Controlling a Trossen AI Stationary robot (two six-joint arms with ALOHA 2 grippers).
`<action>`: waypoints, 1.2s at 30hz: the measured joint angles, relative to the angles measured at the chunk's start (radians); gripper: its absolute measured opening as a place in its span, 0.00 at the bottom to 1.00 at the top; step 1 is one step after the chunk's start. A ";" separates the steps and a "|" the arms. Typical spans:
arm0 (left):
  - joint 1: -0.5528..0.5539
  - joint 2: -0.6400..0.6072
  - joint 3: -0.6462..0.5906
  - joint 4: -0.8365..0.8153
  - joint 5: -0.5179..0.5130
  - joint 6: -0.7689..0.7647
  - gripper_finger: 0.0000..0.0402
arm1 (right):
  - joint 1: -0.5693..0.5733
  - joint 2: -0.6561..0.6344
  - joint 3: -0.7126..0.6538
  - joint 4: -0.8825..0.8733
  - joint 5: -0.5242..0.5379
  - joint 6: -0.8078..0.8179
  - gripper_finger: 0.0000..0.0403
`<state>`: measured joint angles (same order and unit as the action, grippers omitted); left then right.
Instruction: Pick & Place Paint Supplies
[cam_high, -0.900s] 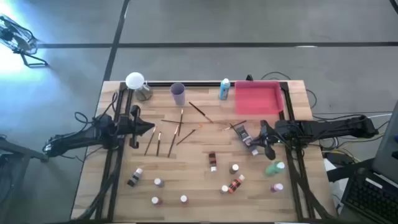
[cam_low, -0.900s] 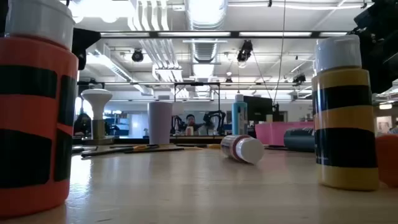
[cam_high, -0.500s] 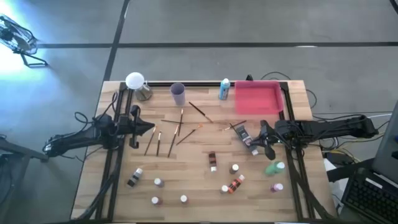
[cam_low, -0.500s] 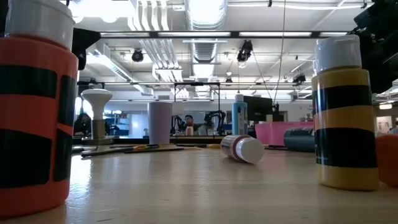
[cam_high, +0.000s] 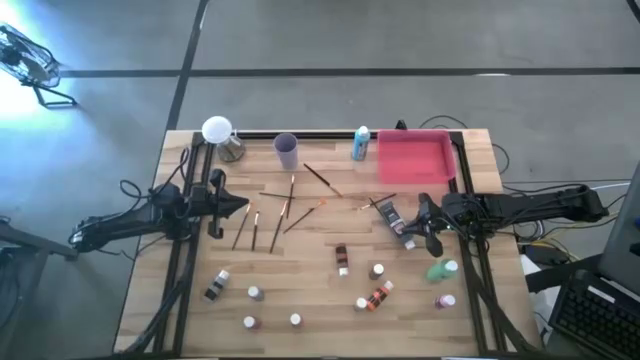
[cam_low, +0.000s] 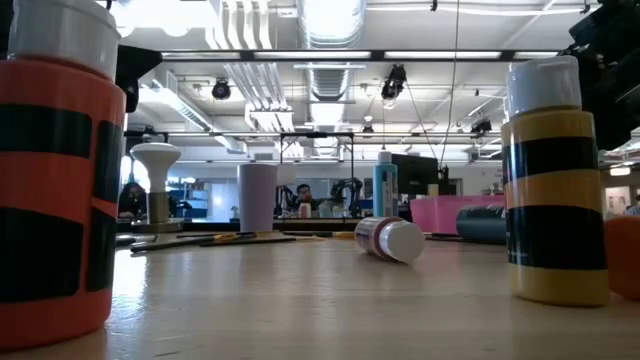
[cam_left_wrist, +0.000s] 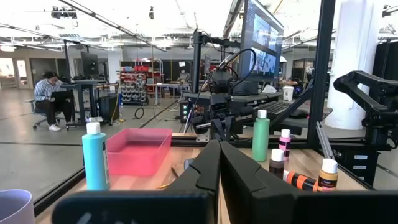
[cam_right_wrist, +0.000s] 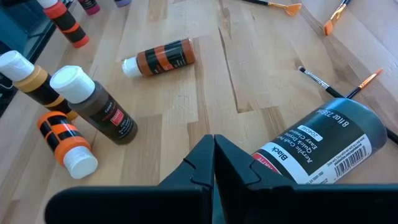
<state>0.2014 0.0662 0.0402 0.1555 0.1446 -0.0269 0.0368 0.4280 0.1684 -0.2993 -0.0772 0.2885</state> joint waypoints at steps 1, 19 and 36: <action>0.000 0.000 0.000 0.000 0.000 0.000 0.03 | 0.000 0.000 0.000 0.000 0.000 0.000 0.02; 0.000 0.000 0.000 0.000 0.000 0.000 0.03 | 0.000 0.000 0.000 0.059 0.000 -0.001 0.02; 0.000 0.000 0.000 0.000 0.000 0.000 0.03 | 0.000 0.001 0.000 0.281 0.043 0.131 0.02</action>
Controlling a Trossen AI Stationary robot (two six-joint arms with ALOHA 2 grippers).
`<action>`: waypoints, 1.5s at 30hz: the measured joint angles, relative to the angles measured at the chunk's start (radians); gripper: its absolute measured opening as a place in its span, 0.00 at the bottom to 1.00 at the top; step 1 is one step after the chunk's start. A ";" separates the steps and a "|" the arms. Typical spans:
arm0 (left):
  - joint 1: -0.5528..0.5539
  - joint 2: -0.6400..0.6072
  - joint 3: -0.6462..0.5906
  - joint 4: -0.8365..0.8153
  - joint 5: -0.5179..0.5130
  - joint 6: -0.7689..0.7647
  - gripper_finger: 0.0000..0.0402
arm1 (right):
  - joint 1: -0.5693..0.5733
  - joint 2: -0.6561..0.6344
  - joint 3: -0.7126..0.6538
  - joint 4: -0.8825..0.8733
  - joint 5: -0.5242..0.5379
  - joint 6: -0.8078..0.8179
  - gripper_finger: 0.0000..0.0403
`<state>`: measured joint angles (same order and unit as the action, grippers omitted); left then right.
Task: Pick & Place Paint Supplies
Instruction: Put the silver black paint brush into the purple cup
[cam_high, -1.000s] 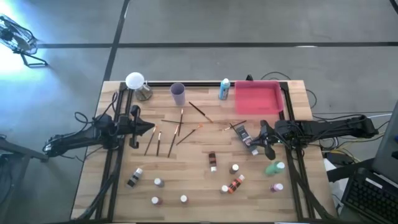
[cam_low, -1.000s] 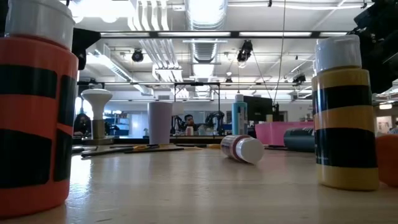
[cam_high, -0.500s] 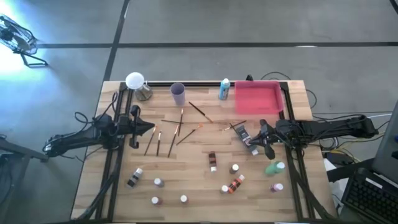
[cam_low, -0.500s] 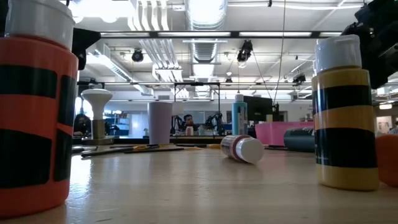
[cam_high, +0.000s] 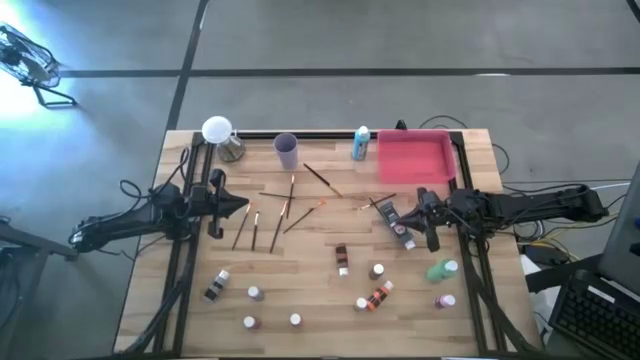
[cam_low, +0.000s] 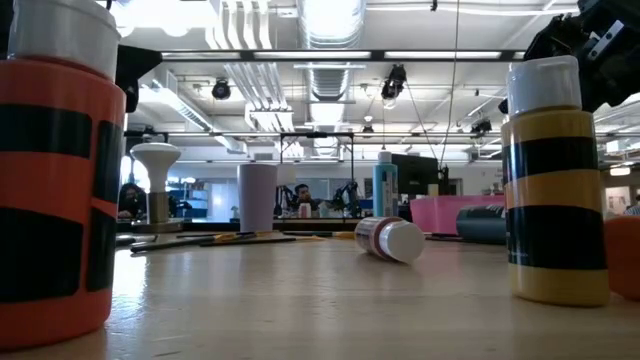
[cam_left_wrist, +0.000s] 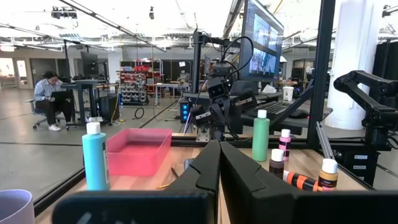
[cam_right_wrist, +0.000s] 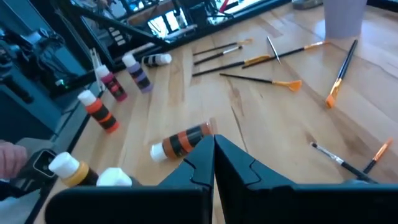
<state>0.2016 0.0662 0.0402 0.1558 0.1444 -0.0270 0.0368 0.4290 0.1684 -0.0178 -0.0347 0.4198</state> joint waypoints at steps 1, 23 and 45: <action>0.000 0.000 0.000 0.000 0.000 0.000 0.03 | 0.000 0.000 0.000 0.001 0.003 -0.001 0.02; 0.000 0.000 0.000 0.000 0.000 0.000 0.03 | 0.000 -0.002 0.000 0.155 0.224 -0.107 0.02; 0.000 0.000 0.000 0.000 0.000 0.000 0.03 | 0.000 0.177 0.217 0.271 0.172 -0.196 0.05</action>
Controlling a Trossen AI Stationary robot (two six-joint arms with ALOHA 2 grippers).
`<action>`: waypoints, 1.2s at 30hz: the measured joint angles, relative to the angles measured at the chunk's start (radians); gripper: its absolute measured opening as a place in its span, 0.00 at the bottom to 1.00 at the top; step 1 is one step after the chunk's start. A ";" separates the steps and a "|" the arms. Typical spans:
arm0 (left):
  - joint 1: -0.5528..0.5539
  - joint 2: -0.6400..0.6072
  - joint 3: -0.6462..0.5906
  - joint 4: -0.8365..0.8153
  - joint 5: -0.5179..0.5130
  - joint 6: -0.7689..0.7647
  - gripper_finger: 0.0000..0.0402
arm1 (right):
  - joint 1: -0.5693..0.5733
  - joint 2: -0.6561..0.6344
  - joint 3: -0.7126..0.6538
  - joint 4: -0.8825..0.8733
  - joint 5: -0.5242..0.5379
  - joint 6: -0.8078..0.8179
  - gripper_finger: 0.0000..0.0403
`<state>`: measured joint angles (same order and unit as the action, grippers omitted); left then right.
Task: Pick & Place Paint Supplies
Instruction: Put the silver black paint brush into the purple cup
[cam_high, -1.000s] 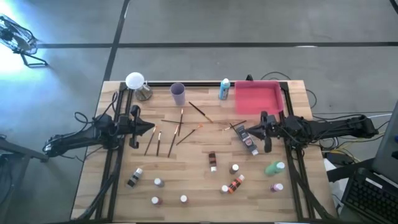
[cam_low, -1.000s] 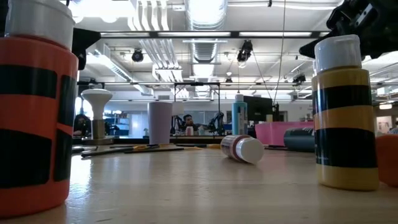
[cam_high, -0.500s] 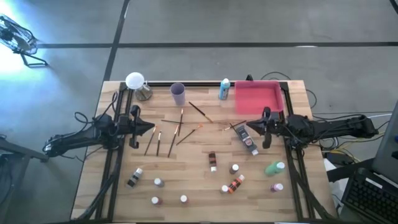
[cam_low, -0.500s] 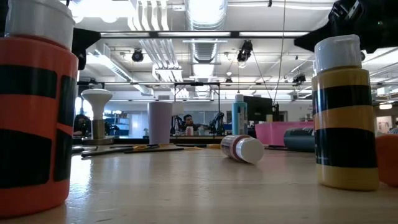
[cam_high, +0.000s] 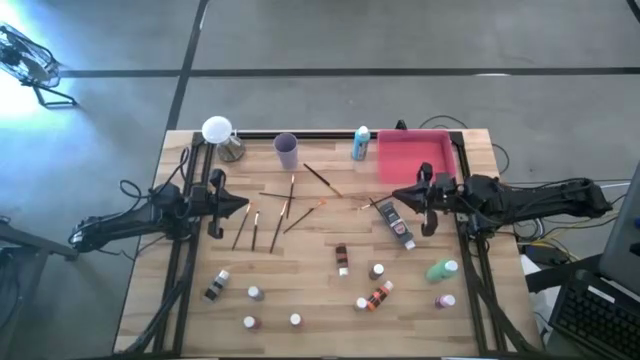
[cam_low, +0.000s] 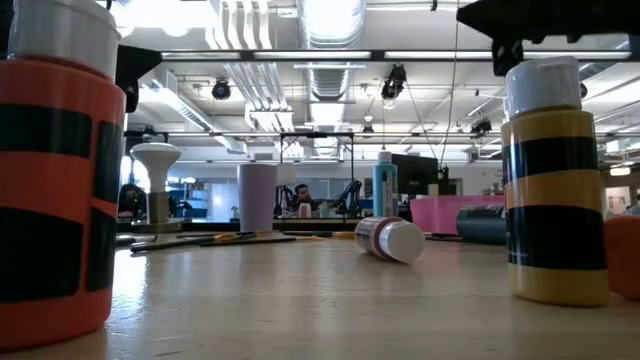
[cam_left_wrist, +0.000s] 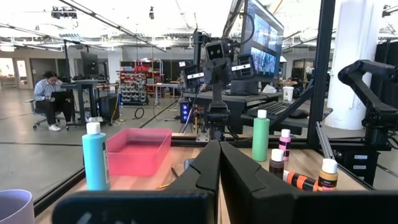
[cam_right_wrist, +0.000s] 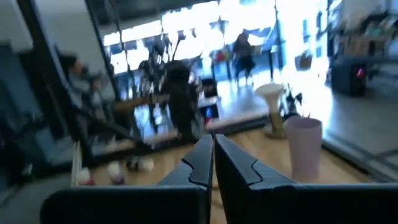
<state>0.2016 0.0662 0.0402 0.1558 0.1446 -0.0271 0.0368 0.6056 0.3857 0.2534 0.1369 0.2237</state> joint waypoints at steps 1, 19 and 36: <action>0.000 0.000 0.000 0.000 0.000 0.000 0.03 | 0.000 0.026 0.037 -0.057 -0.004 0.000 0.07; 0.000 0.000 0.000 0.000 0.000 0.000 0.03 | 0.000 0.277 0.303 -0.310 0.020 -0.071 0.36; 0.000 0.000 0.000 0.000 0.000 0.000 0.03 | 0.000 0.294 0.360 -0.658 -0.010 -0.058 0.44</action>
<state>0.2015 0.0662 0.0402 0.1555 0.1446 -0.0269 0.0372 0.8994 0.7452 -0.4044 0.1267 0.1658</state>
